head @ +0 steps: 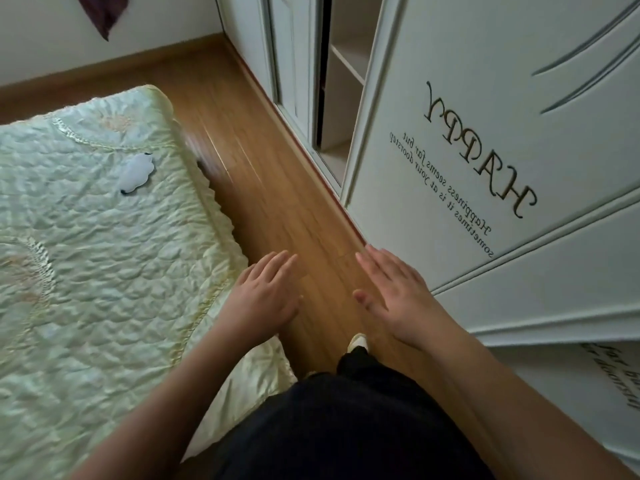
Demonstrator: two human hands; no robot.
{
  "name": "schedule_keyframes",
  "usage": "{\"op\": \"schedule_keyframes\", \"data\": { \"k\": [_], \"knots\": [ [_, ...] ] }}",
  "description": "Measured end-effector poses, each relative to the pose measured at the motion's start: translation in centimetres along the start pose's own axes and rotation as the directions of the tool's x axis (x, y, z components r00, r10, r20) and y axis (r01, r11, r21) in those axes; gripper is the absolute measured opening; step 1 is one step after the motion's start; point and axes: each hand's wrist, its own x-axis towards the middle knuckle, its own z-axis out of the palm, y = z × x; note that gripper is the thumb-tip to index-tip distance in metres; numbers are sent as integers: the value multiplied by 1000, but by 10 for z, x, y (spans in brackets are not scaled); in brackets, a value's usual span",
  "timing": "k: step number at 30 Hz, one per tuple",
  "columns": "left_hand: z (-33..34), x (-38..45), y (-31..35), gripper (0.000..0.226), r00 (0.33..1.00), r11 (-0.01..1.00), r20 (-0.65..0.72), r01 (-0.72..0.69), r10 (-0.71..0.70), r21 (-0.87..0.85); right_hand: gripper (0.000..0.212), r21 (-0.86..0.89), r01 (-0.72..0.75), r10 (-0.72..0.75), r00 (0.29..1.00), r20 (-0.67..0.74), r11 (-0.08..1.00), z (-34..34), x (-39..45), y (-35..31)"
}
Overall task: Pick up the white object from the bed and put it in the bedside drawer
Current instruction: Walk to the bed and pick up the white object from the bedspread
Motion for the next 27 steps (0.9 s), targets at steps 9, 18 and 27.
{"op": "schedule_keyframes", "data": {
  "k": [9,18,27],
  "knots": [
    [-13,95,-38,75,991,990,26,133,-134,40,78,29,65,-64,998,-27,997,-33,131,29],
    [-56,222,-54,81,961,961,-12,276,-275,12,72,48,190,-191,982,4,981,-81,279,55],
    [-85,277,-108,79,911,911,-25,412,-412,-13,69,79,271,-276,959,62,959,-99,388,35]
  ]
}}
